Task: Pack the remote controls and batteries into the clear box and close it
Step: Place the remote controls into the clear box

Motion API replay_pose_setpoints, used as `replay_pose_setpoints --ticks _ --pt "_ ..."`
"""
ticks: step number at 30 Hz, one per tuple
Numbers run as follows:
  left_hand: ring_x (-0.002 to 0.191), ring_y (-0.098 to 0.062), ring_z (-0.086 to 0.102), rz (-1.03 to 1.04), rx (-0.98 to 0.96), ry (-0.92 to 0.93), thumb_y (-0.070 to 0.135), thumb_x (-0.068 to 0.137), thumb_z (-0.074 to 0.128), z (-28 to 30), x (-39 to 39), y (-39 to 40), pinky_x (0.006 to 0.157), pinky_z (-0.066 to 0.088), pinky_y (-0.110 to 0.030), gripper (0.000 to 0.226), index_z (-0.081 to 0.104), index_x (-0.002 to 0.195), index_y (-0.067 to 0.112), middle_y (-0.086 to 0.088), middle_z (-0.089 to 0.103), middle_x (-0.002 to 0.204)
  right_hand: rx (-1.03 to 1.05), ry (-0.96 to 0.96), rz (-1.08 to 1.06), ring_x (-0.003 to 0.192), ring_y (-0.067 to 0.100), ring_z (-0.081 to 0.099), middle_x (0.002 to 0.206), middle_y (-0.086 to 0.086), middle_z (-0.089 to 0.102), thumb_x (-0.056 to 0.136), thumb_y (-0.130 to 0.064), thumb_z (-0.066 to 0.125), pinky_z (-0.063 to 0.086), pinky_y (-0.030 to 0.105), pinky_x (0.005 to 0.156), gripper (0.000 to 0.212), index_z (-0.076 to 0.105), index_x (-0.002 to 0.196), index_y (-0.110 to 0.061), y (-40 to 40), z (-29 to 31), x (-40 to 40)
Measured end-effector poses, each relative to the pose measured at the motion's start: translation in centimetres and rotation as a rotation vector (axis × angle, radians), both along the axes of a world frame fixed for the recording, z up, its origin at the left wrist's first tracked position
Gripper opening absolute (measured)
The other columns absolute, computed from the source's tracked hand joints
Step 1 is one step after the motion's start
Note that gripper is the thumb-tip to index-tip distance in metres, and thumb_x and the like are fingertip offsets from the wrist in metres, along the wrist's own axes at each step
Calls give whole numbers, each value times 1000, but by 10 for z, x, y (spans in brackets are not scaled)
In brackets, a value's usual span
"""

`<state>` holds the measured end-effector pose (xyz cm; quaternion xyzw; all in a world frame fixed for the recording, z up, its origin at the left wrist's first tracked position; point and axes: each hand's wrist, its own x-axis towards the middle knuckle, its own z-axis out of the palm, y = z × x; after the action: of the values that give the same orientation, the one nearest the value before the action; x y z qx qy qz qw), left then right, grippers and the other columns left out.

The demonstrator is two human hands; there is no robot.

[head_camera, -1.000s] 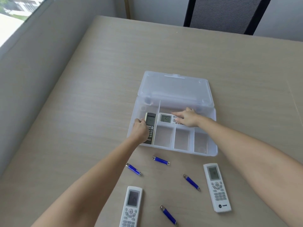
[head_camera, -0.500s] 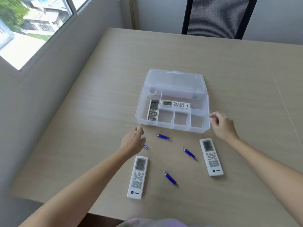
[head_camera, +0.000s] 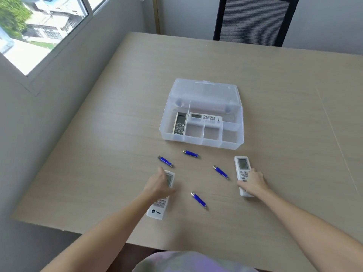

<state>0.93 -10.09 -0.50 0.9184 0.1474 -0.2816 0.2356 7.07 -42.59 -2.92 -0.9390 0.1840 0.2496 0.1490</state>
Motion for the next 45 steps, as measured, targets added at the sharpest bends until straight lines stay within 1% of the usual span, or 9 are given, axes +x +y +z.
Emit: replay_pose_setpoints --ticks 5,14,18,23,28,32,36,39,45 --pt "86 -28 58 173 -305 -225 25 68 75 33 54 5 63 51 -32 64 33 116 15 -10 55 97 342 -72 -310 79 28 65 94 12 70 55 -45 73 52 31 57 57 61 98 -10 -25 34 25" --pt "75 -19 62 841 -929 -254 24 85 67 62 183 -6 54 53 -33 45 29 107 13 -9 55 95 792 -348 -229 77 17 63 100 2 69 72 -18 80 48 28 59 49 61 116 -23 -17 105 133" --pt "68 -19 65 909 -967 -273 23 96 52 53 222 -2 44 58 -31 28 37 113 7 -13 61 92 842 -246 -82 69 10 59 97 2 67 80 -17 73 48 22 51 42 62 120 -21 22 100 191" --pt "68 -15 63 973 -936 -285 27 96 52 48 256 20 56 47 -26 15 43 98 15 -1 61 81 787 -55 95 66 6 58 98 5 68 80 -16 73 44 14 48 33 65 112 -18 60 64 241" --pt "72 -17 64 989 -1029 -260 23 97 51 45 280 41 54 40 -23 13 45 87 18 -3 62 83 811 51 155 90 17 63 118 14 70 80 -22 74 45 35 81 31 69 110 -25 73 32 261" --pt "76 -19 66 915 -1108 -250 17 97 51 40 289 39 60 50 -22 11 44 106 17 -5 64 90 460 -66 384 129 24 47 125 2 67 84 -36 66 28 41 113 42 62 126 -28 79 10 263" --pt "79 -21 66 851 -1131 -245 12 97 51 35 297 25 53 55 -18 15 45 90 23 -8 62 95 589 68 342 107 10 51 125 1 63 99 -19 44 42 12 85 41 47 140 -19 75 11 263" --pt "79 -22 65 696 -1078 -219 8 96 52 33 302 6 52 57 -17 17 46 92 24 -10 60 98 762 24 76 137 21 41 141 4 46 102 -14 32 33 34 114 44 36 144 -6 62 18 262" --pt "96 -34 63 344 -918 -11 5 94 55 24 311 -43 71 61 -35 19 44 106 14 -21 53 107 1020 -53 -362 126 27 38 152 14 31 103 -26 28 30 49 108 40 41 140 -18 37 26 246"
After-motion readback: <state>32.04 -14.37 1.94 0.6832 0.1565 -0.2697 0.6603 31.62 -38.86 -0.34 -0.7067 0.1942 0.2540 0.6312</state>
